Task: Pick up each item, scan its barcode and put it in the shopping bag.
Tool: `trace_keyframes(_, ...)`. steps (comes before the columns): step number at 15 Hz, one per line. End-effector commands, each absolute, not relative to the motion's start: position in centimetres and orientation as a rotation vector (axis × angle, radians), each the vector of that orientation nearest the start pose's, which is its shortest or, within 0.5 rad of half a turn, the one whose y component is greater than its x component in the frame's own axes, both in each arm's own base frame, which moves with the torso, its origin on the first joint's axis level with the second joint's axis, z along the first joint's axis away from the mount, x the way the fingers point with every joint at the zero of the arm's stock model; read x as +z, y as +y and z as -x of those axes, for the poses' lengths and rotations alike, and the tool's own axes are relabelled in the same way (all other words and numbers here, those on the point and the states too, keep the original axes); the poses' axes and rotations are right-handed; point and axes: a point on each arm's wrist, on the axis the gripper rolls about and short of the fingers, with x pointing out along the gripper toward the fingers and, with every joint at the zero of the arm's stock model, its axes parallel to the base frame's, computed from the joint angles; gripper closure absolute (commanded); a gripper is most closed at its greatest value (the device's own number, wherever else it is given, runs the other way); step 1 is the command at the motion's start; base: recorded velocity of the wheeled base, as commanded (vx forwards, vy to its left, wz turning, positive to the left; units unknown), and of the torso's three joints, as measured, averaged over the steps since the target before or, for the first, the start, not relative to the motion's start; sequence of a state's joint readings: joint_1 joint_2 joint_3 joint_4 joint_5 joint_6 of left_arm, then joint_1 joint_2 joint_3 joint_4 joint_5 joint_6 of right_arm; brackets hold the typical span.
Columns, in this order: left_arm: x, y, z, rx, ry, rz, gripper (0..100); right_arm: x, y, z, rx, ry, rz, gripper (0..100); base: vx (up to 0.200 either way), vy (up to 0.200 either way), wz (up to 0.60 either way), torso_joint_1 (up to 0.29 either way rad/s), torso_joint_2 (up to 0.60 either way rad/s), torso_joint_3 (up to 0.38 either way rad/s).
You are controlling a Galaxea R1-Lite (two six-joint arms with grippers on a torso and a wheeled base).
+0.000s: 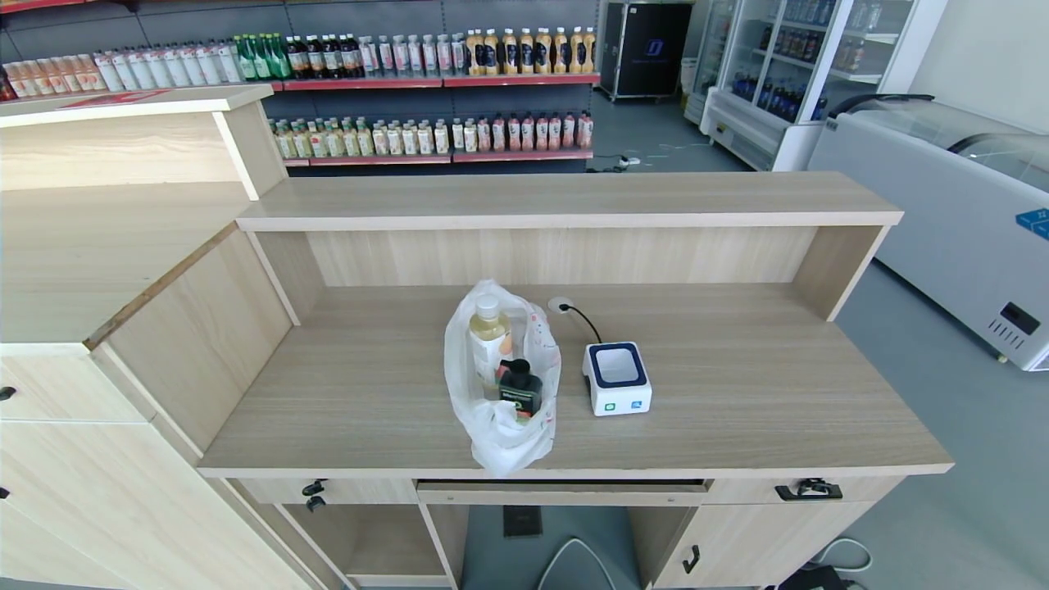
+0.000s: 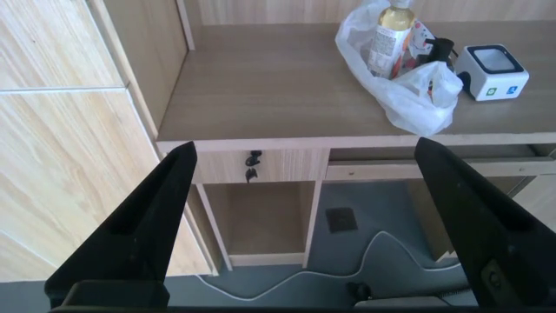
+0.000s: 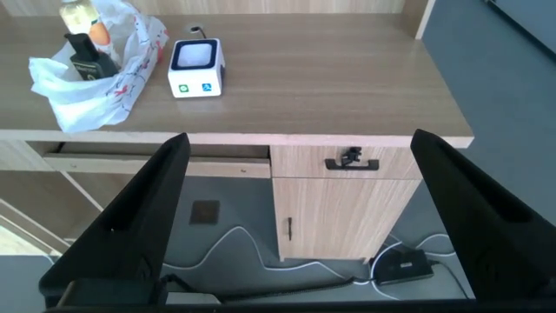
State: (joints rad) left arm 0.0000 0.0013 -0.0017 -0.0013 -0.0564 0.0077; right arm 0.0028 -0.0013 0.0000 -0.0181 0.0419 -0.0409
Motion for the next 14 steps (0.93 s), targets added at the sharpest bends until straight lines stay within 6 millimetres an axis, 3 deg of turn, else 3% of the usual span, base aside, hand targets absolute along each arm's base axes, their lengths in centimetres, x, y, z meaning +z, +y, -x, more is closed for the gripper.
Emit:
trace_keyframes(1, 7.59, -0.13, 2.28, -0.057, 0.0, -0.008, 0, 7.74, 0.08, 2.27, 0.046, -0.018, 0.042, 0, 0.0, 0.0, 0.0, 0.0, 0.0, 0.0)
trace_keyframes(14, 7.61, -0.13, 2.28, -0.057, -0.002, -0.008, 0, 7.74, 0.1, 2.27, 0.049, -0.018, 0.048, 0, 0.0, 0.0, 0.0, 0.0, 0.0, 0.0)
